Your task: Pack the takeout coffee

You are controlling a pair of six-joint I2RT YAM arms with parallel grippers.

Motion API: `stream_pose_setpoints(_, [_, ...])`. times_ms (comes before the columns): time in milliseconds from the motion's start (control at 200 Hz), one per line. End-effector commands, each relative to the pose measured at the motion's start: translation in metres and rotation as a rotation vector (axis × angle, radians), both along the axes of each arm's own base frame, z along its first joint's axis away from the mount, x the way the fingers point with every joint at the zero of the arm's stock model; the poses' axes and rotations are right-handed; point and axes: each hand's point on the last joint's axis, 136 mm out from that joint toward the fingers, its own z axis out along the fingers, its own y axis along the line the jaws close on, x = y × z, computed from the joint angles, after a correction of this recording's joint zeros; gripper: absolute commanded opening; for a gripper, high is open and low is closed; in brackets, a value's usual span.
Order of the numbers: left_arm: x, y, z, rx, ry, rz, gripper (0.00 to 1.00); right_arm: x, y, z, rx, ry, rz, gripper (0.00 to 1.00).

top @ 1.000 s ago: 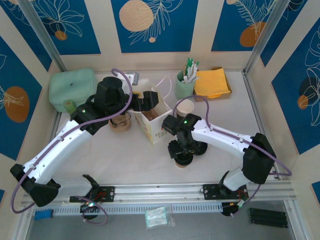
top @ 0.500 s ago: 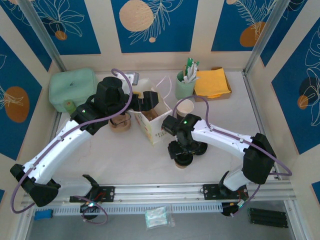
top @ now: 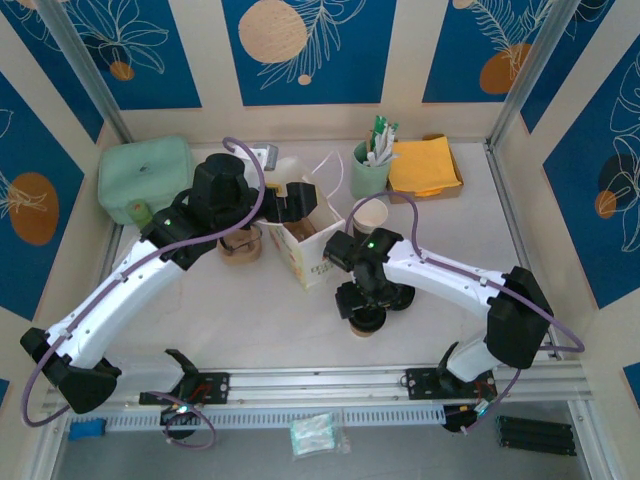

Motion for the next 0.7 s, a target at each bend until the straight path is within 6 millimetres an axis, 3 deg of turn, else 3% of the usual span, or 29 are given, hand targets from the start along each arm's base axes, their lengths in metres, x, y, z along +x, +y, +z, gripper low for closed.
stream_pose_setpoints(0, [-0.0009,-0.0026,0.0068,-0.015,-0.003,-0.001,1.00,-0.0169,-0.0063,-0.0077,-0.018,0.066,-0.001,0.82])
stream_pose_setpoints(430, [-0.0010,-0.0013,0.0059,-0.012,-0.002,0.005,0.99,-0.0181,-0.0085,-0.0069,-0.039,0.059,0.024,0.69])
stream_pose_setpoints(695, [-0.0003,0.0004,0.0030,-0.006,0.000,0.012,0.99,-0.0174,-0.0092,-0.0058,-0.054,0.051,0.035,0.68])
